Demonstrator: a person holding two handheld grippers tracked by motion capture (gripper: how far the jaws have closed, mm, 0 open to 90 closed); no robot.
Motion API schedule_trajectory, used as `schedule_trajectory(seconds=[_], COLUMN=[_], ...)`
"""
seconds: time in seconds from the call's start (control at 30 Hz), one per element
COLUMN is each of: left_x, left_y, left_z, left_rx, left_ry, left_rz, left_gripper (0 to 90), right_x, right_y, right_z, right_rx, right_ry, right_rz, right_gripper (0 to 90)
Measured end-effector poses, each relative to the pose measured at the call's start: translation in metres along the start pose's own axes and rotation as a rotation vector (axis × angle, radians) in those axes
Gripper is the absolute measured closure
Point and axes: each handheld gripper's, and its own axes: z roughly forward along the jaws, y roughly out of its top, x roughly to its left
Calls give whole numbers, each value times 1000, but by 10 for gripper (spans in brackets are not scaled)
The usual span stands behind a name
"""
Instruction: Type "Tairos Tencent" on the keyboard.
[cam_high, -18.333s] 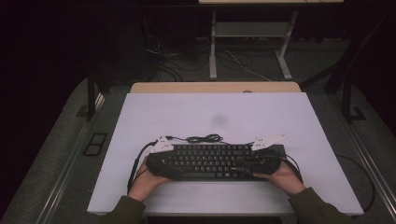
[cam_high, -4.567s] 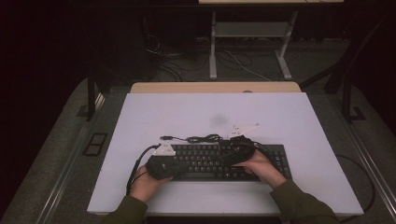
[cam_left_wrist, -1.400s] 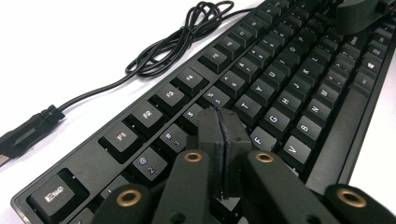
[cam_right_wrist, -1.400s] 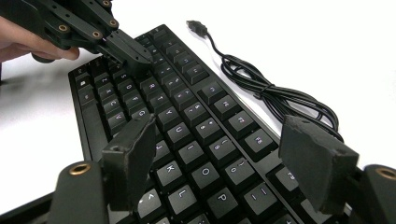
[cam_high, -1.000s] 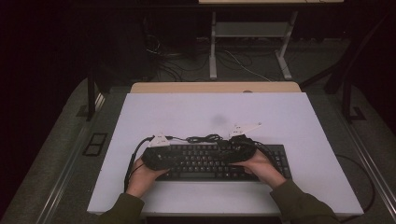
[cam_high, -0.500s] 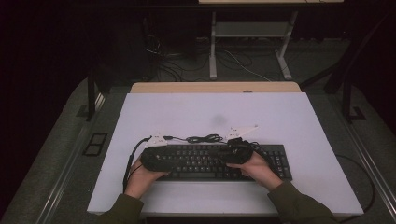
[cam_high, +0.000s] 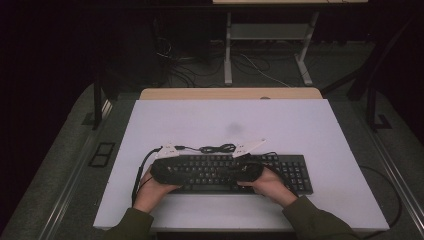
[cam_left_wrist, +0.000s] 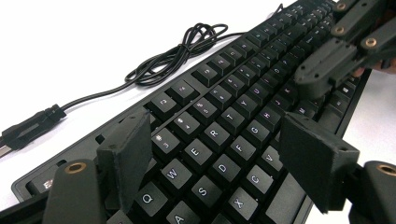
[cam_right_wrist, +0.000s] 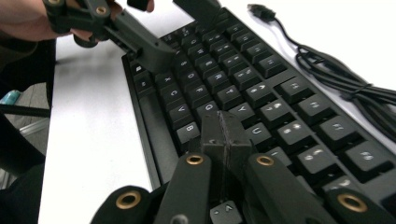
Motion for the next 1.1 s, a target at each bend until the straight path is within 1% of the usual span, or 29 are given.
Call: schedule_trajectory(seconds=[0.4, 0.67, 0.7, 0.73, 0.77, 0.83, 1.1], left_x=[0, 0, 0, 0, 0, 0, 0], left_y=[0, 0, 0, 0, 0, 0, 0], left_z=[1, 1, 1, 1, 1, 1, 0], left_rx=[0, 2, 2, 2, 2, 2, -1], left_ry=[2, 1, 1, 2, 2, 3, 3], left_rz=[4, 6, 6, 6, 6, 6, 8], left_gripper=[252, 252, 252, 252, 252, 252, 257], right_x=[8, 9, 9, 9, 10, 10, 10], right_y=[-1, -1, -2, -2, -2, -2, -2], right_z=[12, 16, 17, 18, 18, 18, 17], right_rx=[47, 61, 68, 75, 73, 75, 71], right_ry=[-1, 0, 1, -6, 1, -4, -2], right_rz=[-22, -30, -26, -33, -24, -33, -29], right_gripper=[894, 895, 895, 895, 895, 895, 893])
